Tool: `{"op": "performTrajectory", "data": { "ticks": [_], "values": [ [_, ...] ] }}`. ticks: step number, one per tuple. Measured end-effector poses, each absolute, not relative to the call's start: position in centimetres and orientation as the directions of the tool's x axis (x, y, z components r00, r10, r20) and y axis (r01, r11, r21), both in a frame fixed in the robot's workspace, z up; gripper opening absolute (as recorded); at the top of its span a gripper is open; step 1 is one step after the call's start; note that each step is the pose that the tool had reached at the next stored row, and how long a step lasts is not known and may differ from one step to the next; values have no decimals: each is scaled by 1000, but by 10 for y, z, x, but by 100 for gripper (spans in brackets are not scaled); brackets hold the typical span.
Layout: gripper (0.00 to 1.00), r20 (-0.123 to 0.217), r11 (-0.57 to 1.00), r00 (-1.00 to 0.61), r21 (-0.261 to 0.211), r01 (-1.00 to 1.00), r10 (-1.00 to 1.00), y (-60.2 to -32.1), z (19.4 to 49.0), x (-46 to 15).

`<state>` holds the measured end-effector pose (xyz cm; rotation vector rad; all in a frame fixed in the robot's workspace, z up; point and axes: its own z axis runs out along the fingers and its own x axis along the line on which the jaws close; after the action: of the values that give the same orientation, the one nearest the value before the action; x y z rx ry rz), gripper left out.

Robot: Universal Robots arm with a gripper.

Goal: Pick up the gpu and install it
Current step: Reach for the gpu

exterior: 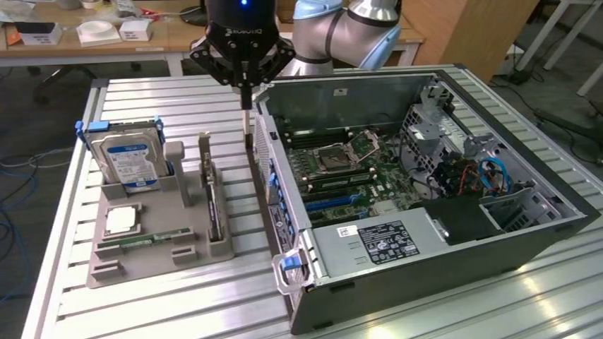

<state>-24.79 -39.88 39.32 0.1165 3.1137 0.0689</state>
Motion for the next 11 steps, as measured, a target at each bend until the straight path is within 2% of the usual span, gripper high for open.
{"op": "performTrajectory", "data": {
  "ticks": [11],
  "values": [
    [10, -23, 996, -997, 45, 74, 75, -399, 393, -270]
  ]
}}
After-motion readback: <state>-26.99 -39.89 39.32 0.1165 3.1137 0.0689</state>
